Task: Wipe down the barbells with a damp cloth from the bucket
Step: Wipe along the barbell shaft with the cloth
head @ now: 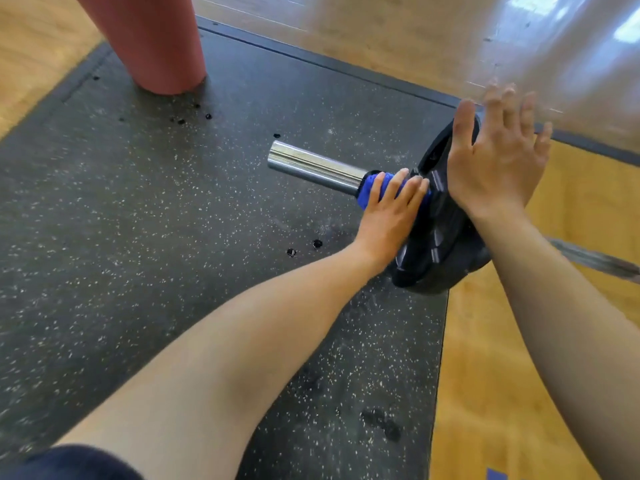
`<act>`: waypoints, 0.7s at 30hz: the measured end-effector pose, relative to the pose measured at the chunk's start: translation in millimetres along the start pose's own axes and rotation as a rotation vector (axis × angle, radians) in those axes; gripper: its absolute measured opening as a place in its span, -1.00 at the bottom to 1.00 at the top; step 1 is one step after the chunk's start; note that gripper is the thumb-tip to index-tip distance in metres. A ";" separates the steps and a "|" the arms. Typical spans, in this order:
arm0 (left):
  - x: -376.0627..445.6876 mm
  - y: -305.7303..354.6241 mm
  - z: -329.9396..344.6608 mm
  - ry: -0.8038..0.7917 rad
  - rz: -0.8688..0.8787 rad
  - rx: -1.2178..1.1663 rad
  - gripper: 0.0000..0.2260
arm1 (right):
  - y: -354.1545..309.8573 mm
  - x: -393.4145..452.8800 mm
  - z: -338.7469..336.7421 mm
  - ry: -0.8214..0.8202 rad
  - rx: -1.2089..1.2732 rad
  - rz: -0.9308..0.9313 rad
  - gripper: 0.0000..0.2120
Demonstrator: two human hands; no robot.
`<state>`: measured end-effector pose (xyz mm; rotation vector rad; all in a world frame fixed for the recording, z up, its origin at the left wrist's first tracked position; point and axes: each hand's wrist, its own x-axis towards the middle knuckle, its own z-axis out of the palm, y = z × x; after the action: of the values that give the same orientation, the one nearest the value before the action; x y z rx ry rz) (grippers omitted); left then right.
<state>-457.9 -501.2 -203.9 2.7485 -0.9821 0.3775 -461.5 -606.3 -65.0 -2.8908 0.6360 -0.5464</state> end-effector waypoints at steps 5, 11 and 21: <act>5.0 -63.5 -3.9 0.044 -0.016 0.018 -0.34 | -0.2 22.5 2.3 -0.087 0.020 0.027 -0.28; -4.6 -137.5 -10.8 0.079 -0.117 0.066 -0.34 | -1.3 28.0 3.1 -0.093 0.047 0.055 -0.24; 5.6 -69.4 -22.0 -0.060 -0.203 -0.029 -0.37 | 5.2 12.9 1.5 -0.087 0.013 0.042 -0.22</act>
<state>-413.0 -445.9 -188.2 2.8133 -0.7064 0.2472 -452.0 -616.4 -63.3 -2.8634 0.6756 -0.4159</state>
